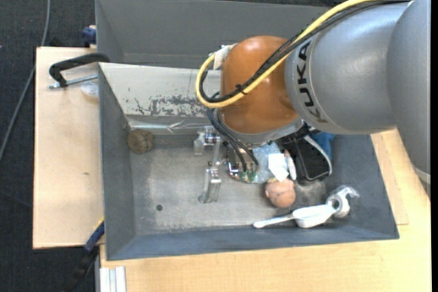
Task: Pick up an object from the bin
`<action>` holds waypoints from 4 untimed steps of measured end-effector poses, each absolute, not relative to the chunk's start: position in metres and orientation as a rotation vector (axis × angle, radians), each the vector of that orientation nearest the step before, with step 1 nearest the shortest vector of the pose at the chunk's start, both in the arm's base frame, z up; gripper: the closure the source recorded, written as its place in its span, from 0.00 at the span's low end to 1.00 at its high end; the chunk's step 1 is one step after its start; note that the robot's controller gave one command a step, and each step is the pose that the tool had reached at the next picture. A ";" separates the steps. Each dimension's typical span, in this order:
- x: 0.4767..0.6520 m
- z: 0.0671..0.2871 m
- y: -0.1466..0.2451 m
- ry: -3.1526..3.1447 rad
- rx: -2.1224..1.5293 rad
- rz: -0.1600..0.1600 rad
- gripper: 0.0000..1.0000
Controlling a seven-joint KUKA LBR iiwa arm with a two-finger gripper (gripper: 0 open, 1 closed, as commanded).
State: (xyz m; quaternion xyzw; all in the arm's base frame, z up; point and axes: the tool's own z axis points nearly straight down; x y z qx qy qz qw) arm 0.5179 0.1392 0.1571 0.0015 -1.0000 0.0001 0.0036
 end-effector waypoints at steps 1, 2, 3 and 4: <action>0.519 0.162 0.139 -3.142 0.001 -0.002 0.00; 0.517 0.192 0.113 -3.138 -0.091 -0.003 0.00; 0.513 0.197 0.096 -3.146 -0.066 -0.003 0.00; 0.554 0.196 0.056 -3.138 -0.206 -0.006 0.00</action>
Offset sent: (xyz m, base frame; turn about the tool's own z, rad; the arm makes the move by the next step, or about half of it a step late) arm -0.0023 -0.0498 0.0627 0.1137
